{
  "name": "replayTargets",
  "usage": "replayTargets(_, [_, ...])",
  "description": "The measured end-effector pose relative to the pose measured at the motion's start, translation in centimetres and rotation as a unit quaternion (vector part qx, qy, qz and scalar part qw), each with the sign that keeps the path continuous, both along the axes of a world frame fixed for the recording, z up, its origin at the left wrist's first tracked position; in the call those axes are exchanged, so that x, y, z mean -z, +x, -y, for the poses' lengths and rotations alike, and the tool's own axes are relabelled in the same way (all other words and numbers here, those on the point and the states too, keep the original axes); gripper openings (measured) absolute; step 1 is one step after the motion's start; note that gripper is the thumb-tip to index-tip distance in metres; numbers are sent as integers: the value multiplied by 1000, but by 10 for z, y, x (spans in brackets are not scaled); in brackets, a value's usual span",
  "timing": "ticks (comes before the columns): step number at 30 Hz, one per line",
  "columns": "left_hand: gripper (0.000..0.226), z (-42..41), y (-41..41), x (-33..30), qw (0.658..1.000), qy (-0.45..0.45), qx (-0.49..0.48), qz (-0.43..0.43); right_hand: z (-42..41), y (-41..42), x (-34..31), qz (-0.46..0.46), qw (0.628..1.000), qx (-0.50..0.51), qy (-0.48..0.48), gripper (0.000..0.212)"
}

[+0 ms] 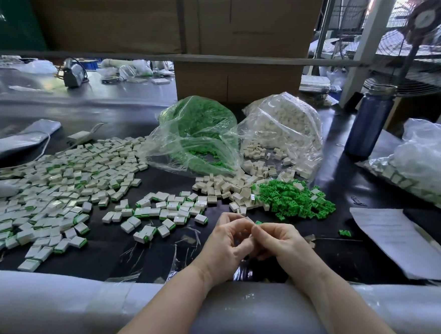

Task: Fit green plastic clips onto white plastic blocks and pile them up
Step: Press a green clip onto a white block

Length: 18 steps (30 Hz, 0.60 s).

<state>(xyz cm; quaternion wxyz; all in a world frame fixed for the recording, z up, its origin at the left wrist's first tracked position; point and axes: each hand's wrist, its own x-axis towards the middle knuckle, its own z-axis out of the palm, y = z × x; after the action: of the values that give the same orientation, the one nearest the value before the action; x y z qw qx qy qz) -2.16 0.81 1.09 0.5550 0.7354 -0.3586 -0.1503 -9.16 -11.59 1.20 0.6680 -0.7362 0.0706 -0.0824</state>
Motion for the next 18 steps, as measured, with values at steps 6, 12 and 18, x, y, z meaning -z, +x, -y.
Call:
replayTargets(6, [20, 1, 0, 2, 999, 30, 17, 39, 2, -2, 1, 1, 999, 6, 48, 20])
replayTargets(12, [18, 2, 0, 5, 996, 43, 26, 79, 2, -3, 0, -1, 998, 19, 57, 22])
replayTargets(18, [17, 4, 0, 8, 995, 44, 27, 86, 2, -4, 0, -2, 998, 24, 64, 24])
